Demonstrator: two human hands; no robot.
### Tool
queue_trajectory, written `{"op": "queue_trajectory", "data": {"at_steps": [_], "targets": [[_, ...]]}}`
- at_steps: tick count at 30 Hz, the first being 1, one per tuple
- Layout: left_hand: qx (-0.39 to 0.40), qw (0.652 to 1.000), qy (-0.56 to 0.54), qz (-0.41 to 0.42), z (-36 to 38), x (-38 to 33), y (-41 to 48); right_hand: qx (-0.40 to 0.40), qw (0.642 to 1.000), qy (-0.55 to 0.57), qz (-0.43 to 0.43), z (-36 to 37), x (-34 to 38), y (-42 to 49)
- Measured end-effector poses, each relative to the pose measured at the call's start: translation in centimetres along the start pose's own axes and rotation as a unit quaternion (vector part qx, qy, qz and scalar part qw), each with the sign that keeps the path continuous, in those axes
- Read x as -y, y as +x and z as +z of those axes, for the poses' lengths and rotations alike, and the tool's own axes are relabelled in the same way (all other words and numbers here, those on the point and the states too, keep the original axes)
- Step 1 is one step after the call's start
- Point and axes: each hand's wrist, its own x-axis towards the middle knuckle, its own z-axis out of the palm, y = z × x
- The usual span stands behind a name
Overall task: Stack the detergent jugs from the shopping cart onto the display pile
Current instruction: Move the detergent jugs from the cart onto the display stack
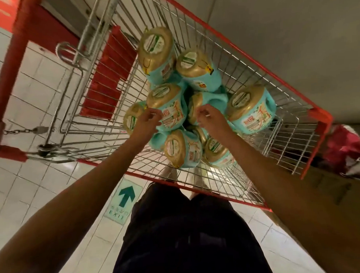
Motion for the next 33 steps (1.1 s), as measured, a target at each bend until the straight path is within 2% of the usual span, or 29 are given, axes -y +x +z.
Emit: {"op": "queue_trajectory", "data": {"at_steps": [3,6,10,13,17,20,25,30,33], "targets": [[-0.052,0.998,0.016,-0.024,0.3,0.4,2.6,-0.008,1.000,-0.008,0.012,1.7,1.0,4.3],[-0.099,0.994,0.018,-0.041,0.4,0.6,4.5,0.017,0.999,-0.033,0.016,3.0,2.1,8.1],[-0.146,0.988,0.035,-0.032,0.4,1.7,6.6,0.014,0.998,-0.055,0.026,4.9,2.7,12.1],[-0.121,0.990,0.052,-0.048,0.4,2.7,7.6,0.029,0.996,-0.072,0.041,6.2,2.3,13.8],[-0.093,0.986,0.131,-0.044,0.8,4.1,7.8,0.029,0.997,-0.032,0.056,7.1,1.3,14.5],[-0.112,0.988,0.092,-0.056,2.2,4.5,7.6,0.037,0.996,-0.005,0.077,7.5,0.7,15.2],[-0.157,0.982,0.003,-0.104,2.9,3.8,8.4,0.005,0.993,0.010,0.117,8.3,0.9,15.7],[-0.157,0.987,0.006,-0.040,0.3,3.4,6.4,-0.067,0.992,0.052,0.096,8.5,2.0,14.0],[-0.133,0.989,-0.068,0.001,-1.1,3.2,4.1,-0.113,0.991,0.039,0.068,8.5,3.1,11.4]]}}
